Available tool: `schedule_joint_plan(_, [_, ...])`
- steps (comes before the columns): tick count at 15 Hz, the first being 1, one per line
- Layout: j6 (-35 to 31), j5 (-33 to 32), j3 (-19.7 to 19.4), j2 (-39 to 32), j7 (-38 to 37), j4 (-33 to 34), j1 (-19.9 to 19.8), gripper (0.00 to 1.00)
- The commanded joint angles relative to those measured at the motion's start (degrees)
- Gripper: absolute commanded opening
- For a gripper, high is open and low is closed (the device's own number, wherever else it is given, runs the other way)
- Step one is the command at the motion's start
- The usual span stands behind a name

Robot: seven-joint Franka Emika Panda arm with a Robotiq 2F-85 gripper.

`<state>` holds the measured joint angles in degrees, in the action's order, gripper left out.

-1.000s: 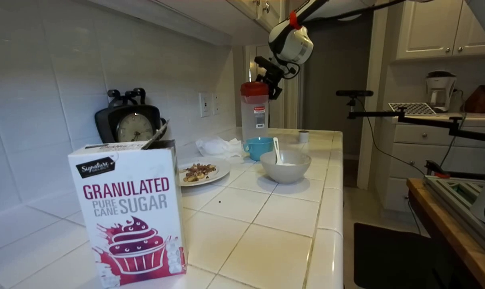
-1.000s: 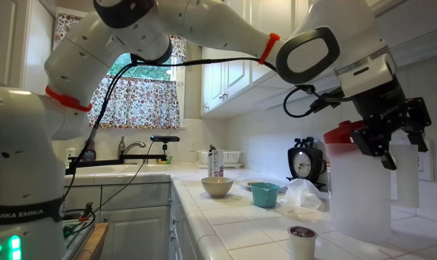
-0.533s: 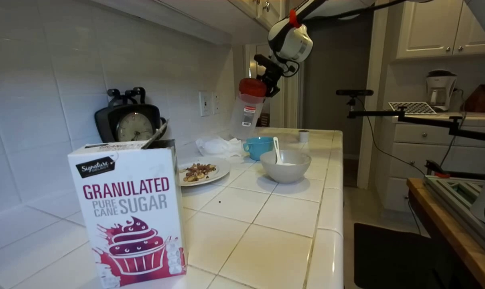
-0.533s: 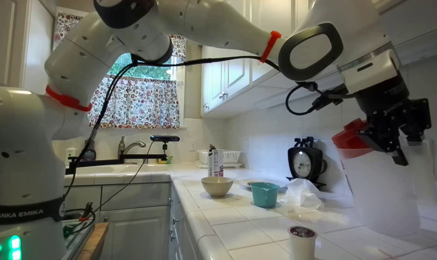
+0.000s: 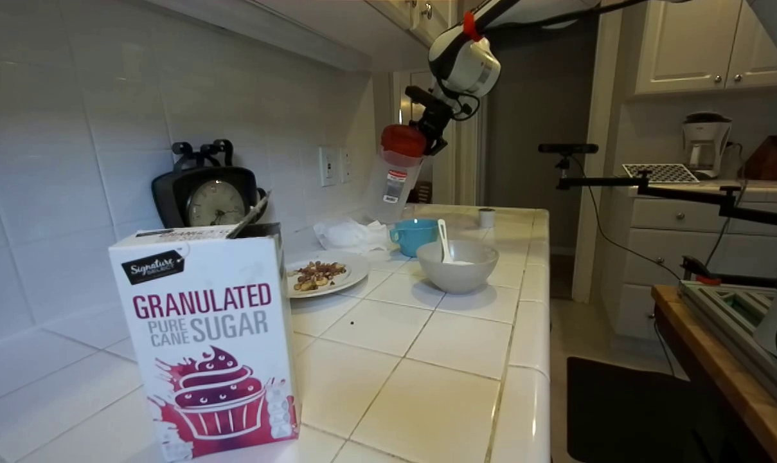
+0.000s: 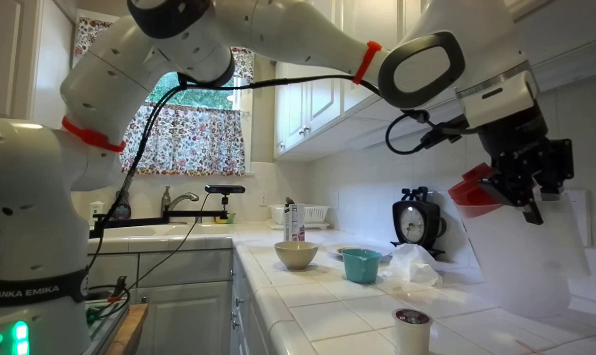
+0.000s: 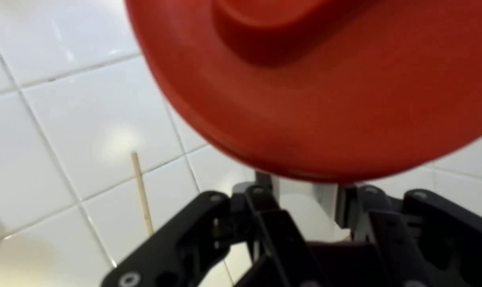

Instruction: Move the container to the left

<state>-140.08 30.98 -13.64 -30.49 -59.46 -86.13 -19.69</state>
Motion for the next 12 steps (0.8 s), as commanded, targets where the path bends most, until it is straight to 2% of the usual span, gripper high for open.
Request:
schedule_joint_plan(1, [6.4,-0.9,0.7,4.5,-0.7,-2.3,-0.6,0.09])
schedule_joint_plan(6, [18.6,-2.9,-0.8,9.8,-3.0,-2.3,0.1,0.09])
schedule_joint_plan(11, [23.1,-7.7,-2.7,11.8,-5.8,-3.6,0.8,0.09])
schedule_joint_plan(12, [22.8,-6.2,-2.0,10.3,-3.5,-1.7,-0.1,0.34])
